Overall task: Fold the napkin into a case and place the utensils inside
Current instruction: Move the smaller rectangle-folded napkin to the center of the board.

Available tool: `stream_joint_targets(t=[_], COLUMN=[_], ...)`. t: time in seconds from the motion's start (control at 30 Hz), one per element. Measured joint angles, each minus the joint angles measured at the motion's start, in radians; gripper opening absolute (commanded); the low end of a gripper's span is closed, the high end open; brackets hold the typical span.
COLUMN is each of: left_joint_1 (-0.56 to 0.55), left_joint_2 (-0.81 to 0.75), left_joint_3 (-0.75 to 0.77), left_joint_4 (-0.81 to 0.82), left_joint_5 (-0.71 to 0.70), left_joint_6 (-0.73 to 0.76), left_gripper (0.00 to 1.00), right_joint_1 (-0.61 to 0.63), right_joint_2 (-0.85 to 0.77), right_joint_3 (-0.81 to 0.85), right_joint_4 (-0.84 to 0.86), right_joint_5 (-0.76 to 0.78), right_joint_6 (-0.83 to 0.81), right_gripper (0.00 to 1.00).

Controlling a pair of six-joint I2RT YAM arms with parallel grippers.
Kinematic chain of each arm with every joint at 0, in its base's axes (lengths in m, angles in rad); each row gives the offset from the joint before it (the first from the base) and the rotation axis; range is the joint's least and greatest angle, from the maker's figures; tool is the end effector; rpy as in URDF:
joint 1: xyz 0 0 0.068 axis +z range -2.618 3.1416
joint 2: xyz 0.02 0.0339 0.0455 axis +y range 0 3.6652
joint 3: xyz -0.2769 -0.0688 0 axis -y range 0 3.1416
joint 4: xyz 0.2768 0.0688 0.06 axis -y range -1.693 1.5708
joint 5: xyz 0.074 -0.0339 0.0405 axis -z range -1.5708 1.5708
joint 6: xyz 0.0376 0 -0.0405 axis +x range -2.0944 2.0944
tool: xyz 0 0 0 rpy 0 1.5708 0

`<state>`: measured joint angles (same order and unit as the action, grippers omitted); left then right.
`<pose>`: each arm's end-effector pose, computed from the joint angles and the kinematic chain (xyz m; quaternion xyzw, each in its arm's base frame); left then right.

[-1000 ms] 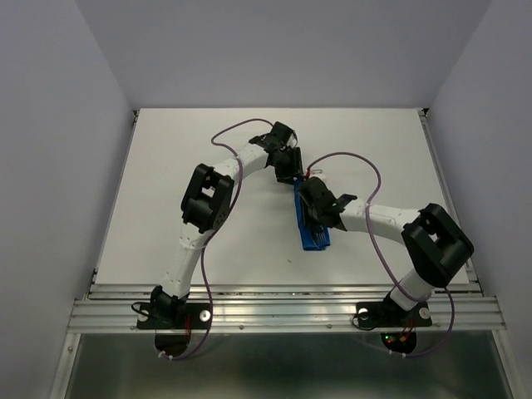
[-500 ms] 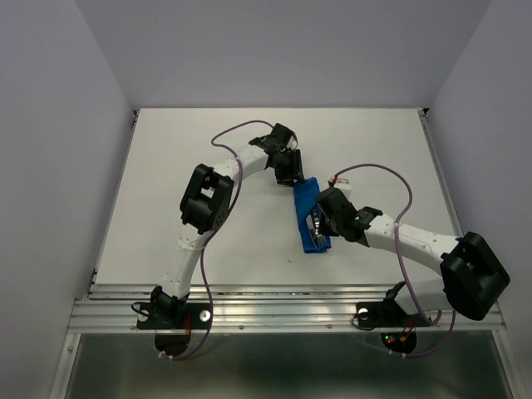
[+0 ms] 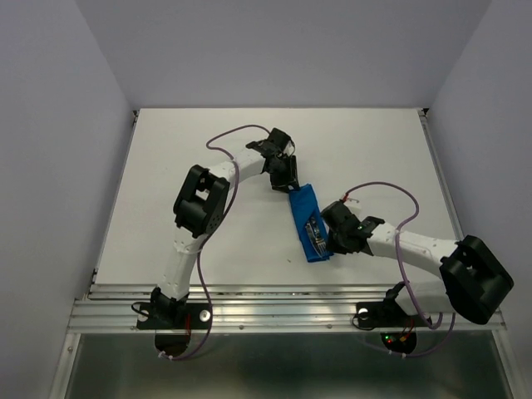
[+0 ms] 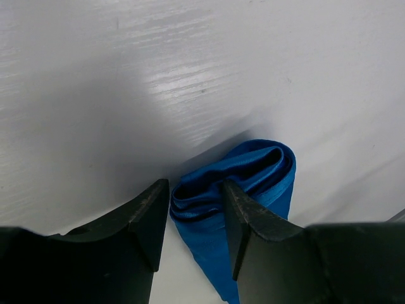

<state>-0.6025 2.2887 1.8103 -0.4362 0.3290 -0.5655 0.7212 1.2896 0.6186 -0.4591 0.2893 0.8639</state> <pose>0.4400 -0.3174 0.1611 0.0700 0.9327 -0.3046 0.1797 0.1905 0.1532 0.1549 0.1003 0.9609 0.0553 0.2520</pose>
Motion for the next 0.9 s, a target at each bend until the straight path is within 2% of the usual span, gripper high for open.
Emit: stream_joint_targets(t=[0.27,0.57,0.63,0.7,0.8,0.9], left_joint_1=[0.019,0.073,0.089,0.102,0.133,0.161], left_joint_2=[-0.076,-0.205,-0.215,-0.219,-0.231,-0.238], left_joint_3=[-0.109,-0.3,-0.312,-0.317,-0.329,-0.33], left_joint_4=[0.008,0.027,0.025,0.024,0.018,0.003], left_joint_5=[-0.049,-0.103,-0.111,-0.118,-0.13,-0.15], left_joint_6=[0.002,0.001,0.001,0.001,0.005,0.015], left_gripper=[0.5,0.5,0.5,0.5,0.51,0.52], right_joint_1=[0.0,0.001,0.001,0.0,0.0,0.0], right_joint_2=[0.056,0.213,0.244,0.249,0.235,0.193], right_joint_3=[0.009,0.146,0.179,0.201,0.217,0.223], right_joint_4=[0.08,0.088,0.087,0.087,0.085,0.079], right_joint_5=[-0.006,0.146,0.17,0.19,0.208,0.213], right_joint_6=[0.016,-0.082,-0.116,-0.155,-0.193,-0.23], right_gripper=[0.01,0.01,0.05,0.18,0.22,0.32])
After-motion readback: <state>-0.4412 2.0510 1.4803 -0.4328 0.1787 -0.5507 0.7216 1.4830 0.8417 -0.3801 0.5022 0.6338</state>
